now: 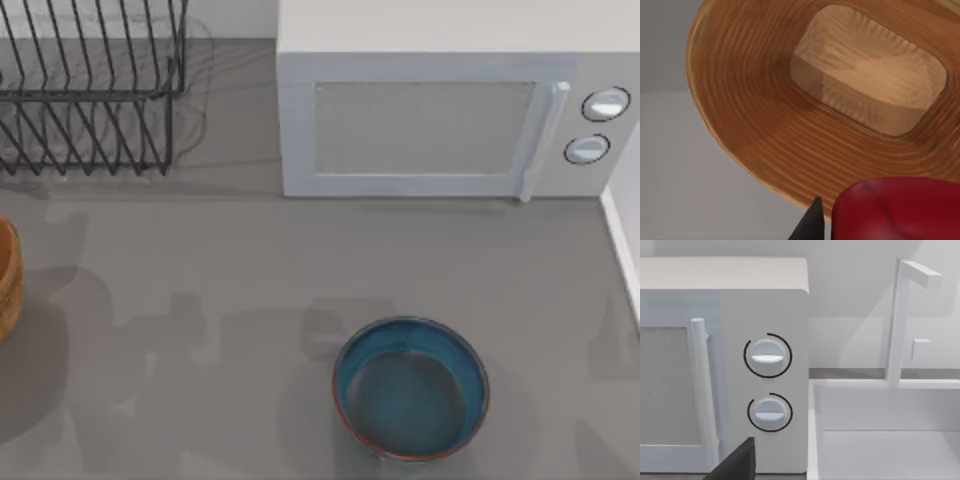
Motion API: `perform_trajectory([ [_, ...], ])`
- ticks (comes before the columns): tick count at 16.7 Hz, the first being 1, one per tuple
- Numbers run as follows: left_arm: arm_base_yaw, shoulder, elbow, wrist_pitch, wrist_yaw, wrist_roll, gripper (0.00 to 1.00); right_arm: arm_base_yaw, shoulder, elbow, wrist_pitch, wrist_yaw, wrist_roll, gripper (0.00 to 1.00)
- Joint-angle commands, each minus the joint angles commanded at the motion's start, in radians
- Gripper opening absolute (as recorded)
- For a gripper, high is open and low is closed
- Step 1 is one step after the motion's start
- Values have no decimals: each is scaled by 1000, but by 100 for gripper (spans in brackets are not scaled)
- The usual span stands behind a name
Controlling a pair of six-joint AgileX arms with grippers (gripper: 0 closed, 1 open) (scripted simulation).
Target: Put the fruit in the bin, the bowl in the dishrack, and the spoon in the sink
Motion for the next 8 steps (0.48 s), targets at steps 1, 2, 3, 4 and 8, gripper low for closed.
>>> perform_trajectory([
  [1,4,-3,-2,0,0,9,0,0,0,0,0,0,0,100],
  [2,4,-3,-2,0,0,9,0,0,0,0,0,0,0,100],
  [3,4,-3,-2,0,0,9,0,0,0,0,0,0,0,100],
  [4,4,-3,-2,0,0,9,0,0,0,0,0,0,0,100],
  [8,-2,9,-34,42,0,9,0,0,0,0,0,0,0,100],
])
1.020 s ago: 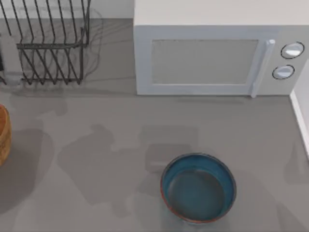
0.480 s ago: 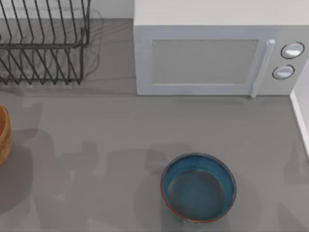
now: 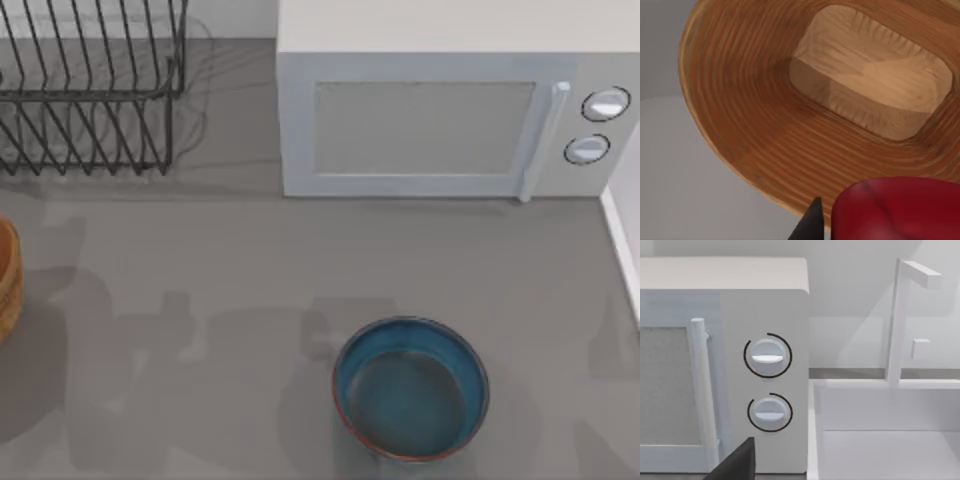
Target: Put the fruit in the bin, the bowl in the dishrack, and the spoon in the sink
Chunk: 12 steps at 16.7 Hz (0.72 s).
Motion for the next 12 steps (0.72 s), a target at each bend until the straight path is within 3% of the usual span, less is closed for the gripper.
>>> perform_trajectory([
  [6,8,46,-167,219,0,2,0,0,0,0,0,0,0,100],
  [11,8,51,-181,234,1,4,0,0,0,0,0,0,0,100],
  [12,8,51,-181,234,1,4,8,0,0,0,0,0,0,100],
])
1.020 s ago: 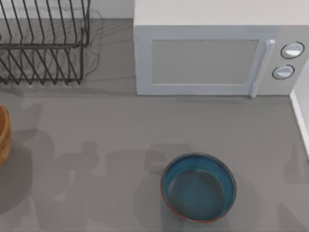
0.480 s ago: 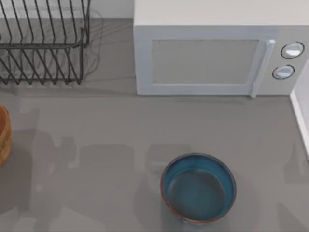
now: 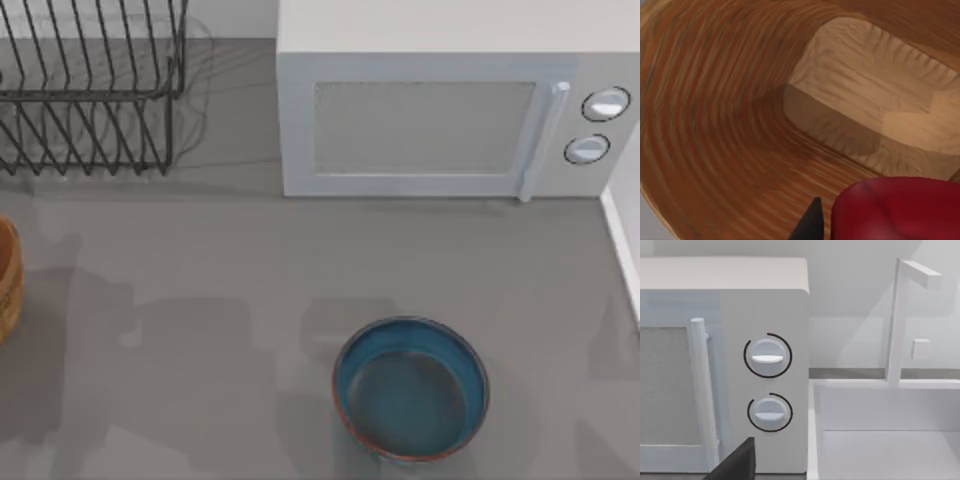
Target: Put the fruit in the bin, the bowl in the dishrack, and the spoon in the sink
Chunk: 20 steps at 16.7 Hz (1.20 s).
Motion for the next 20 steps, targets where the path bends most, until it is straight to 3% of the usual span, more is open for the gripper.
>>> perform_trajectory([
  [12,0,0,0,0,0,0,98,0,0,0,0,0,0,100],
  [20,0,0,0,0,0,0,100,0,0,0,0,0,0,100],
])
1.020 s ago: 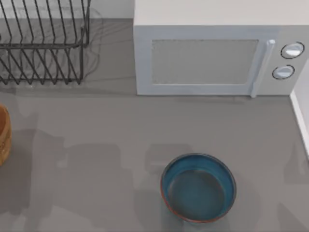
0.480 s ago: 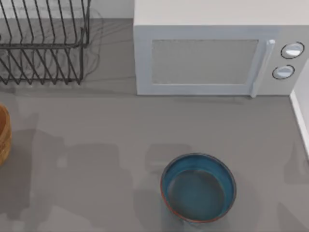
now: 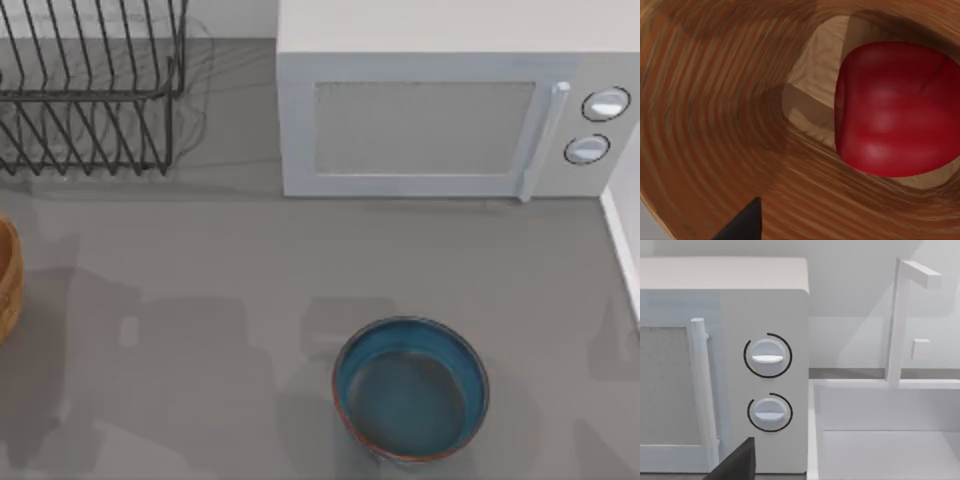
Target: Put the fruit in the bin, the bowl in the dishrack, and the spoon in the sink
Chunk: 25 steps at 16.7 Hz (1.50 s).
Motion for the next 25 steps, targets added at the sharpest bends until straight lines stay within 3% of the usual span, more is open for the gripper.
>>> perform_trajectory([
  [5,-9,-53,-41,35,0,-55,100,0,0,0,0,0,0,100],
  [9,-36,-249,-181,152,0,-267,100,0,0,0,0,0,0,100],
  [20,-158,-1210,-811,684,-1,-1389,100,0,0,0,0,0,0,100],
  [25,-205,-1537,-1052,888,-1,-1727,100,0,0,0,0,0,0,100],
])
